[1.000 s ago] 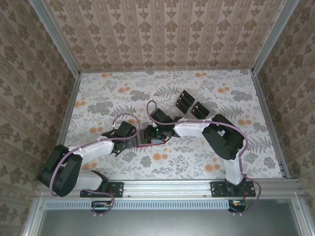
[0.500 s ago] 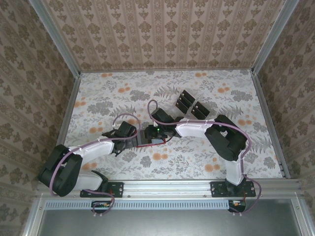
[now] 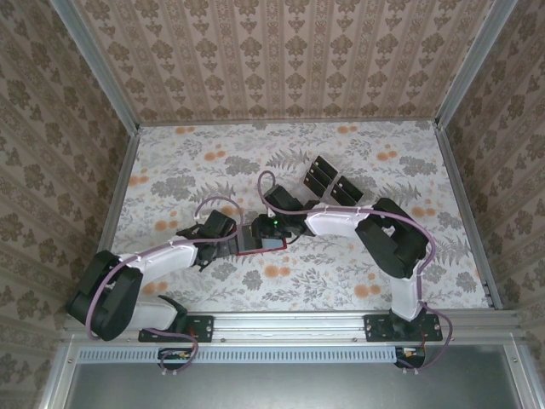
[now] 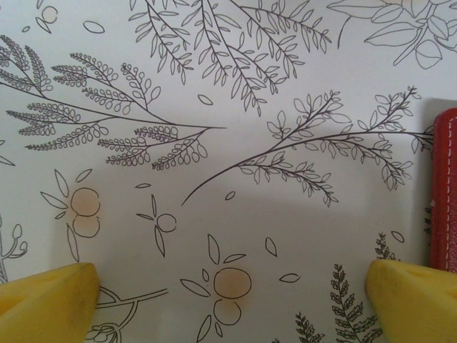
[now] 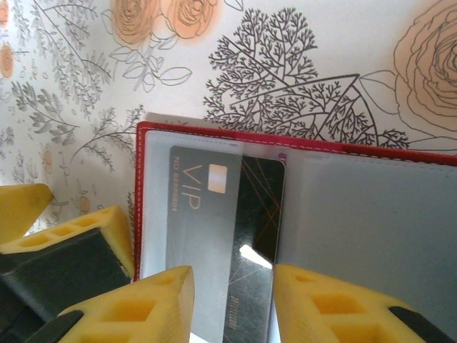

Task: Put the credit cards into the card holder
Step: Insert the credit card into the card slot.

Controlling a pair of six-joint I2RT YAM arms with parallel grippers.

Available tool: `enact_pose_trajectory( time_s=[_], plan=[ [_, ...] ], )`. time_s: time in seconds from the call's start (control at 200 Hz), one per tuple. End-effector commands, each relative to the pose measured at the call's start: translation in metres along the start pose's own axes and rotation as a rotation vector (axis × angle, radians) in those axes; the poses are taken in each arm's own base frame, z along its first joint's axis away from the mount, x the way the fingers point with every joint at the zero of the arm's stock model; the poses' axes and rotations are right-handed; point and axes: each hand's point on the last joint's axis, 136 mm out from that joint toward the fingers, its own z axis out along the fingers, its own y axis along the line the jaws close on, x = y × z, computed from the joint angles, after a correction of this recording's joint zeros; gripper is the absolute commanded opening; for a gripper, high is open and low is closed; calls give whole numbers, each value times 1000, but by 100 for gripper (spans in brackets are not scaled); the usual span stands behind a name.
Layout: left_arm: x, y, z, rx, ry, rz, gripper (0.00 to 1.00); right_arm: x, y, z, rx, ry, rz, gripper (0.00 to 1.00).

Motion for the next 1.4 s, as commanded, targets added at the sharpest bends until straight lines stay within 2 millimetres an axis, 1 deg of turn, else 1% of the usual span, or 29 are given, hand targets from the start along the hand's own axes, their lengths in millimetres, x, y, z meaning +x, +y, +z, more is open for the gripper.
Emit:
enact_pose_trajectory(
  time_s=[0.0,0.155,0.385,0.635,0.855,0.935,1.045,1.215,1.265,1.285,1.345,1.395],
  plan=[
    [12,4,6,-17,34,15,100,1,-5,9,15,12,4,35],
    [13,4,7,-17,36,15,100,4,-3,15,4,31,5,34],
    [13,4,7,-16,37,14,100,5,6,18,-15,40,-6,26],
    [14,4,8,-15,40,12,100,9,12,23,-33,57,-6,24],
    [14,3,9,-11,40,13,100,11,20,26,-48,62,-7,14],
    [13,2,8,-9,40,13,100,14,22,28,-55,68,-5,12],
    [12,2,6,-5,37,15,100,17,24,32,-71,77,2,12],
    [10,2,3,-4,32,16,100,22,29,34,-81,86,-7,13],
    [9,1,2,-3,29,18,100,23,28,33,-79,88,-8,14],
    [9,2,1,-3,29,18,100,24,27,32,-79,88,-9,17],
    [7,2,-1,0,25,18,100,25,25,30,-75,86,-13,31],
    [7,2,-3,1,24,18,100,25,23,27,-68,75,-16,38]
  ],
)
